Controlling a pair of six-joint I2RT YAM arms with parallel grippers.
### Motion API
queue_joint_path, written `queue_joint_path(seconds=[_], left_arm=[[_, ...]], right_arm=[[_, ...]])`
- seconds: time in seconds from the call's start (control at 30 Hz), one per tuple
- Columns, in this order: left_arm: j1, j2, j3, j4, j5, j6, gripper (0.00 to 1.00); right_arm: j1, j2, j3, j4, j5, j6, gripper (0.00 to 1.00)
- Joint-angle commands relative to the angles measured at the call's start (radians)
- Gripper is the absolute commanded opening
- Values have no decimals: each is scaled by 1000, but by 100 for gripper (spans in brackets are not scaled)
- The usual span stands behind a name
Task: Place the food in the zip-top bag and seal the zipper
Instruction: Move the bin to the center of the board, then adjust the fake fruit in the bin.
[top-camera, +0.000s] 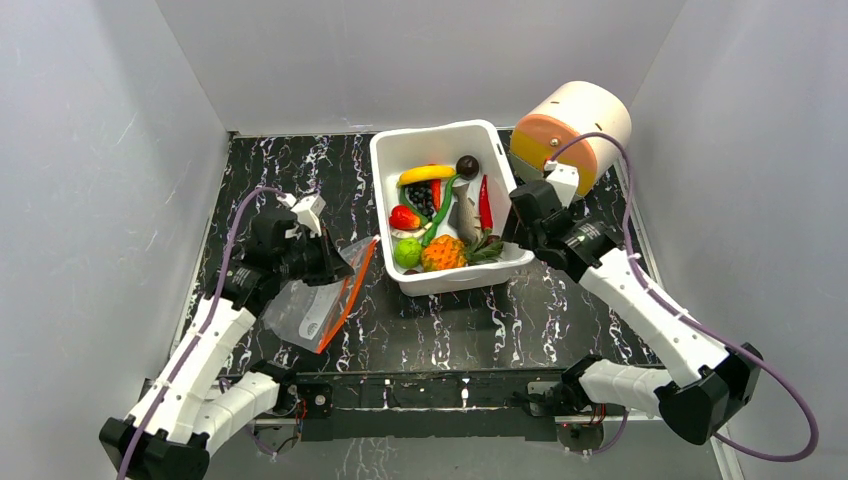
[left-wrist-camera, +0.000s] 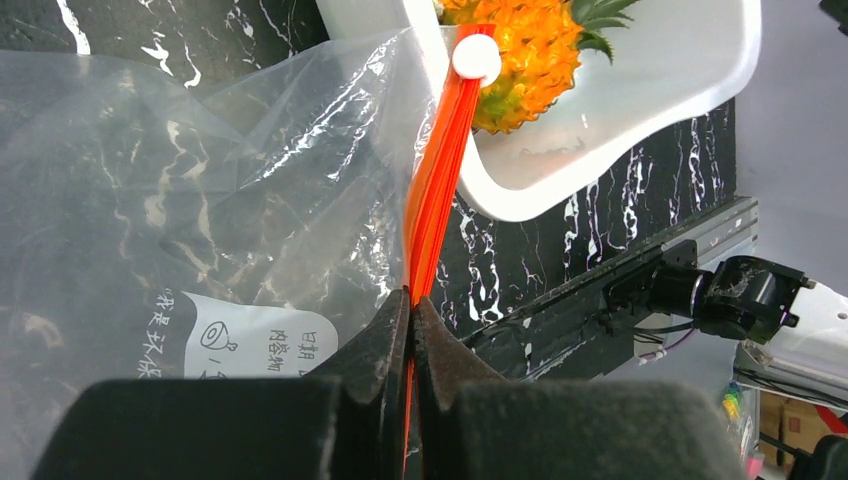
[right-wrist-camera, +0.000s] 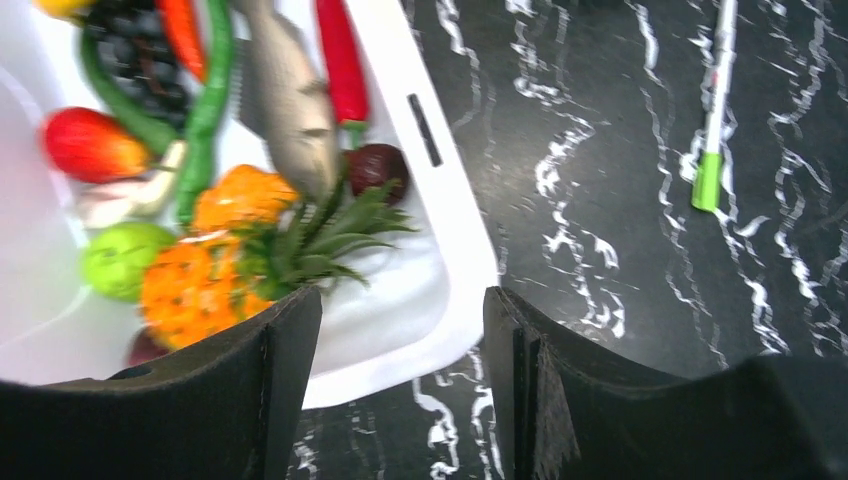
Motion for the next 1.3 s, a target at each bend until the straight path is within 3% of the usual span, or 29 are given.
queue_joint_path(seconds=[0.0,0.17,0.37,0.57,0.87,0.93,1.03,1.27], left_arm=[[-8,-76,-7,-16,38,15,0],[-7,-95,2,-58,58,68,0],[-7,-106,71,-132,-21,114,0],[-7,-123,100,-152,-50,105,0],[-7,-134,105,-154,-25,65,0],[-7,-141,130,-156,-45,49,0],[-8,-140,157,-175,-59,46,0],[-7,-156,165,-211,-83,69,0]], right_arm=[[-5,-26,118,40,-148,-42,59],[-5,-30,130,150,-284,-56,59],[-2,13,130,186,-307,-47,58],[5,63,72,342,-377,-75,55],[44,273,50,534,-564,-296,55],[75,364,124,433,-473,-358,56],[84,432,213,234,-193,-363,58],[85,548,258,133,-86,-347,63]])
